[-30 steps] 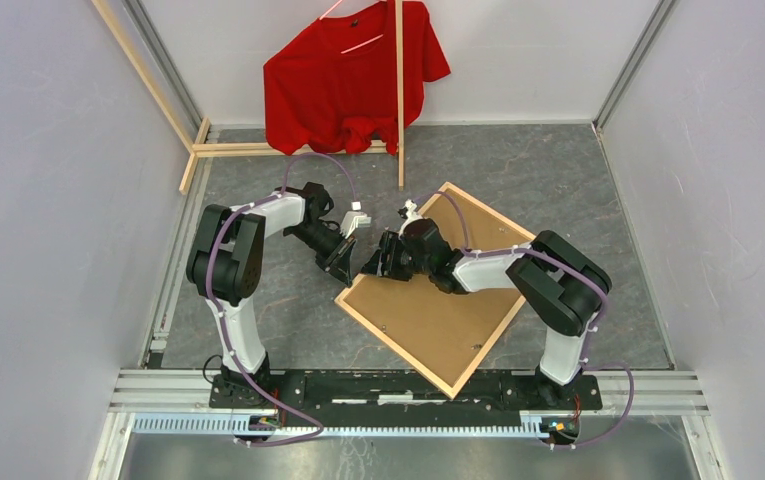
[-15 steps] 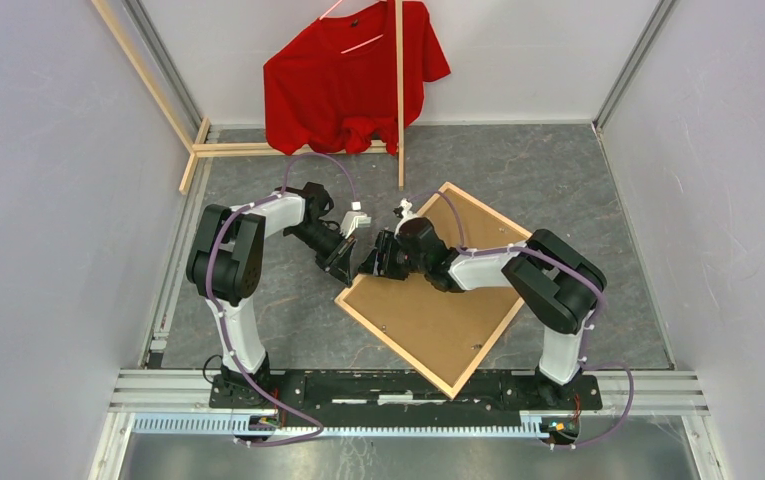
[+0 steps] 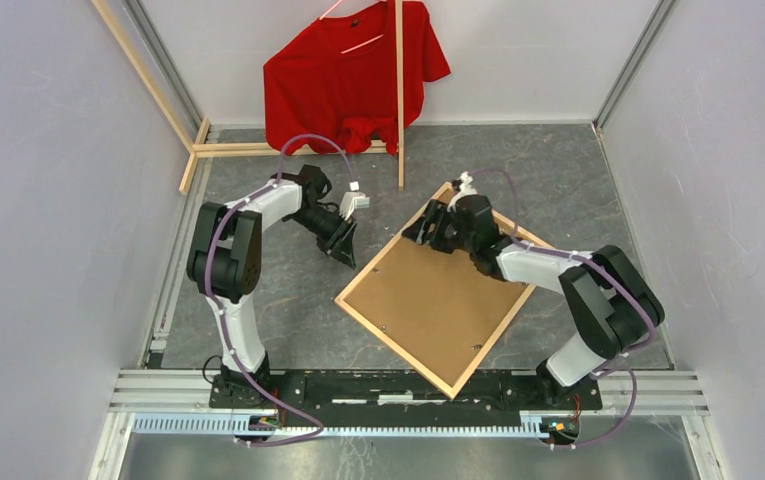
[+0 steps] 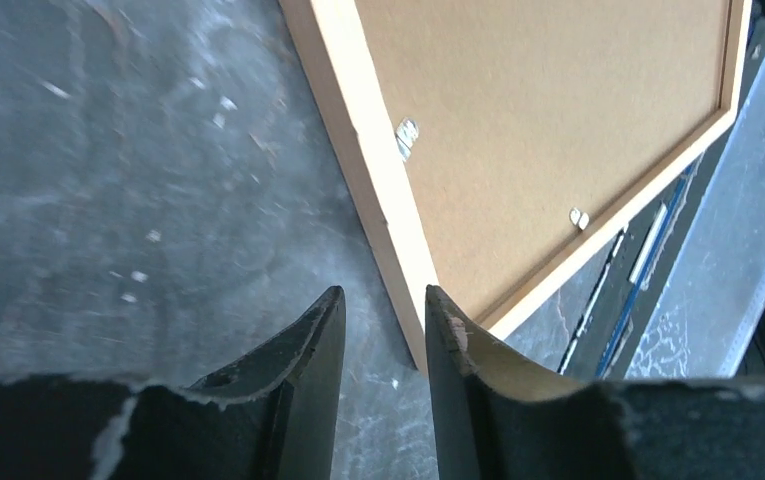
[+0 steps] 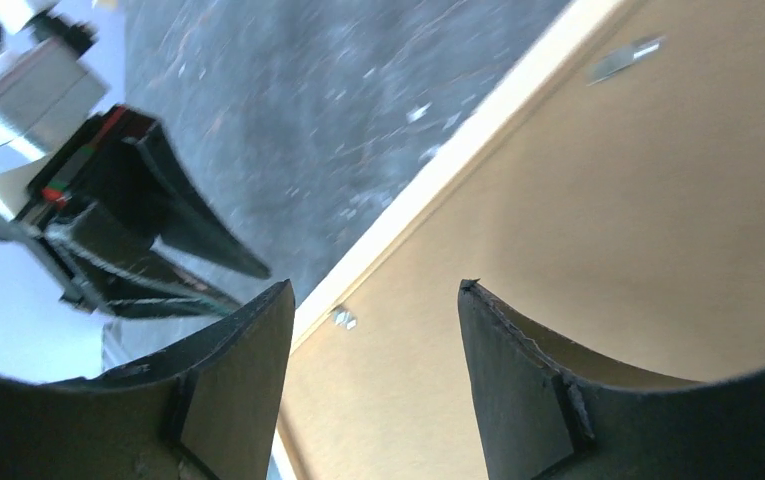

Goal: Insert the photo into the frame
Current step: Install the photo frame at the center of the board.

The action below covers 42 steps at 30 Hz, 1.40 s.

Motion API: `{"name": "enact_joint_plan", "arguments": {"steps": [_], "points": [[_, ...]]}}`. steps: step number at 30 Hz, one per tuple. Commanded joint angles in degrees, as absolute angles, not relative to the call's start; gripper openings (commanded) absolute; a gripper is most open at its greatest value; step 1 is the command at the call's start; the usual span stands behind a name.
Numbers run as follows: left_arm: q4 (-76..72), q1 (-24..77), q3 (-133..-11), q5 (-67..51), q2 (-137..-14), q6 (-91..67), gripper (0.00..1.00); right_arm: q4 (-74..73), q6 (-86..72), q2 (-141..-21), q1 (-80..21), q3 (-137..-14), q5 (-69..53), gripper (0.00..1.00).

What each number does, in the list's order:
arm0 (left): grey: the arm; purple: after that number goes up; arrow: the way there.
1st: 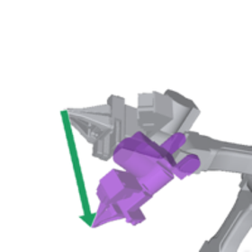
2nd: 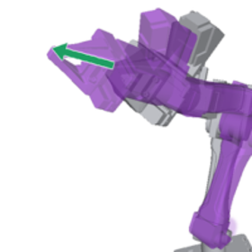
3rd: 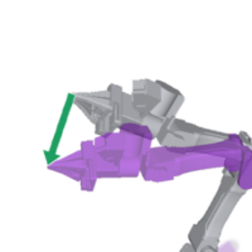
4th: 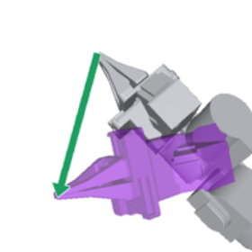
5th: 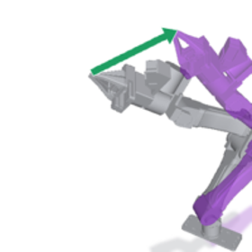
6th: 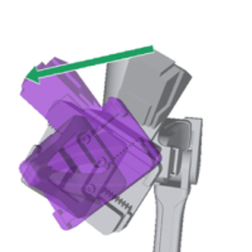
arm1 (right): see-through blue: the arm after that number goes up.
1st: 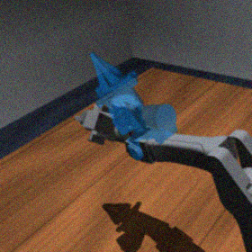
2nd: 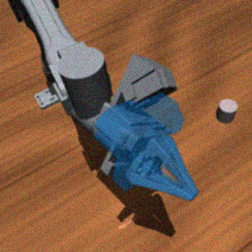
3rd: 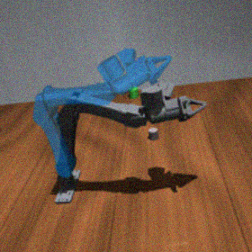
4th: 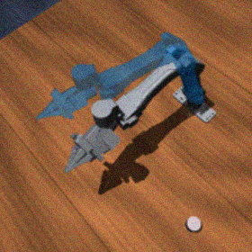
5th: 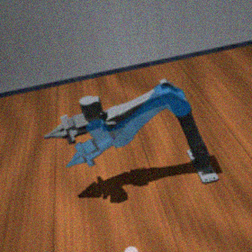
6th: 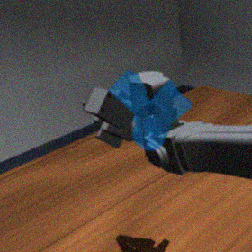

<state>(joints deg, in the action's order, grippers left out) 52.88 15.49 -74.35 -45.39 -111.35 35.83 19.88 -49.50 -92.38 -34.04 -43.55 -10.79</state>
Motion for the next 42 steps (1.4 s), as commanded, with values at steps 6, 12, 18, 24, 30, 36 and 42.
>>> {"name": "enact_joint_plan", "arguments": {"steps": [6, 12, 18, 24, 30, 36, 42], "points": [[50.0, 16.1, -85.4, -51.9, -120.6, 28.7, 0.43, 16.4, -42.0, -95.1, -25.5, -46.3, -9.5, 0.68], [48.4, 17.8, -88.4, -52.7, -123.6, 26.4, 0.40, 17.1, -41.8, -101.7, -23.9, -51.6, -11.3, 0.68], [48.4, 18.2, -88.4, -53.9, -124.4, 27.0, 0.35, 17.4, -42.1, -106.3, -23.3, -55.3, -11.7, 0.68], [48.4, 18.5, -87.0, -54.0, -124.4, 27.7, 0.33, 17.6, -42.6, -109.2, -22.5, -57.5, -12.1, 0.66], [48.4, 19.0, -86.8, -53.9, -124.4, 27.9, 0.33, 18.6, -43.7, -110.3, -22.2, -57.9, -12.8, 0.65], [48.4, 19.4, -86.5, -53.2, -124.3, 28.2, 0.32, 19.5, -44.6, -111.3, -22.1, -58.0, -13.0, 0.64], [48.4, 19.5, -86.3, -53.0, -124.0, 28.3, 0.31, 20.1, -45.6, -112.4, -22.0, -58.7, -13.1, 0.63]]}}
